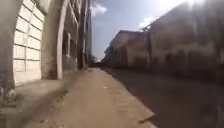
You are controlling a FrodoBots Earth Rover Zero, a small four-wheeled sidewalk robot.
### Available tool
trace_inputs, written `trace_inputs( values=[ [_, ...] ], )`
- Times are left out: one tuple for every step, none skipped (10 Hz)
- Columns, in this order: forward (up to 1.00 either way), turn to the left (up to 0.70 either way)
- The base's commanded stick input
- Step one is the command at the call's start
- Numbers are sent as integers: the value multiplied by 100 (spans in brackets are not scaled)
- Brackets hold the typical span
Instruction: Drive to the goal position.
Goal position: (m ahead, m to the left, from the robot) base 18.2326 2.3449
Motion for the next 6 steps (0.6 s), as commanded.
trace_inputs(
  values=[
    [100,0],
    [100,0],
    [100,0],
    [100,0],
    [100,0],
    [100,0]
  ],
)
